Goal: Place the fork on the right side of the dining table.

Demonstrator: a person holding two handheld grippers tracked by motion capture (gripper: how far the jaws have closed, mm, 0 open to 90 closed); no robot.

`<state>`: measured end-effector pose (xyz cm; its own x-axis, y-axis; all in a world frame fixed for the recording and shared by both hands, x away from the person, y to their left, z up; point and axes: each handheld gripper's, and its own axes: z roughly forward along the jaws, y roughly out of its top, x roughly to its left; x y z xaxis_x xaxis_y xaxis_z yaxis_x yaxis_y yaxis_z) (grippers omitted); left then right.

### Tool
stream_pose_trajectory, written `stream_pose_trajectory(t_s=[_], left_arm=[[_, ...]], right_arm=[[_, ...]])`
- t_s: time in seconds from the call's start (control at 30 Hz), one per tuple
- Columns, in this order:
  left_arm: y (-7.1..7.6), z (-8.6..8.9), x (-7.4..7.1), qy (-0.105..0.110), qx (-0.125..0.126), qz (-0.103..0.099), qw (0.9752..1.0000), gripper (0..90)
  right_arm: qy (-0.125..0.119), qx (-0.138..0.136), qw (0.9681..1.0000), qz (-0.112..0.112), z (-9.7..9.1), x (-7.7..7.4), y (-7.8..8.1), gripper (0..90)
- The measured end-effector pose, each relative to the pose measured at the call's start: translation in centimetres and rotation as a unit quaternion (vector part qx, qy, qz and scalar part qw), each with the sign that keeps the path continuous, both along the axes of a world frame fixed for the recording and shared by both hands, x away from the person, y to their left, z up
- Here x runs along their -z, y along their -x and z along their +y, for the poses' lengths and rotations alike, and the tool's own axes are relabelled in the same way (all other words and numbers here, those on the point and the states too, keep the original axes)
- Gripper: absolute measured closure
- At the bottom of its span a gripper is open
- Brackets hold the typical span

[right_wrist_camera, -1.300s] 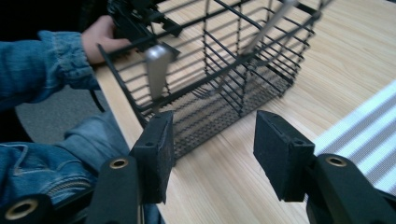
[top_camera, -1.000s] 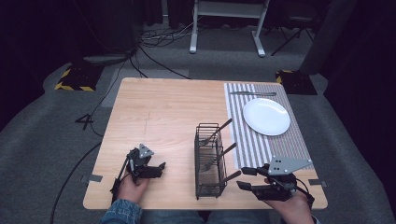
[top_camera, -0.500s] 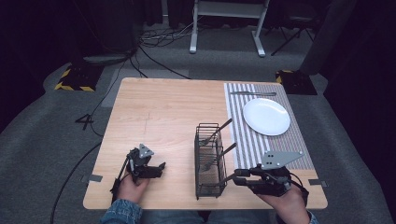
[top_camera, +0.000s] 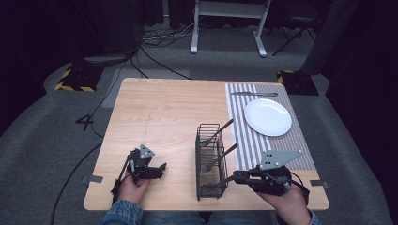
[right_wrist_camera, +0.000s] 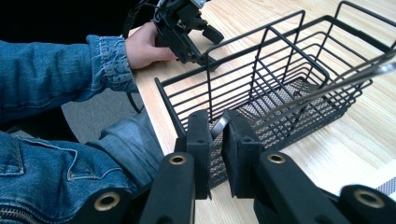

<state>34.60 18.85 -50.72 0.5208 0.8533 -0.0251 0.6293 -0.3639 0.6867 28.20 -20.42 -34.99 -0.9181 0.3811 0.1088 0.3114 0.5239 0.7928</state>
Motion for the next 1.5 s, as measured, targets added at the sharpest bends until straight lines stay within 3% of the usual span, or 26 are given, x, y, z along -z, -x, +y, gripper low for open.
stream_pose_trajectory(t_s=[0.13,0.47,0.97,1.5], left_arm=[[0.0,0.0,0.0,0.000,0.000,-0.001,1.0000,14.9],[0.0,0.0,0.0,0.000,0.000,0.000,1.0000,14.9],[-0.1,0.0,0.0,0.000,0.003,-0.001,1.0000,14.7],[-0.1,0.0,0.0,0.000,0.003,-0.001,1.0000,14.7]], right_arm=[[0.000,-0.001,1.0000,-0.006,0.2,-0.3,0.0,86.3],[0.002,0.009,0.9996,-0.028,0.4,-1.0,0.2,86.9],[-0.056,0.028,0.9968,-0.049,-2.1,-3.8,0.4,86.9],[-0.082,0.039,0.9937,-0.066,-4.5,-6.4,0.7,86.9]])
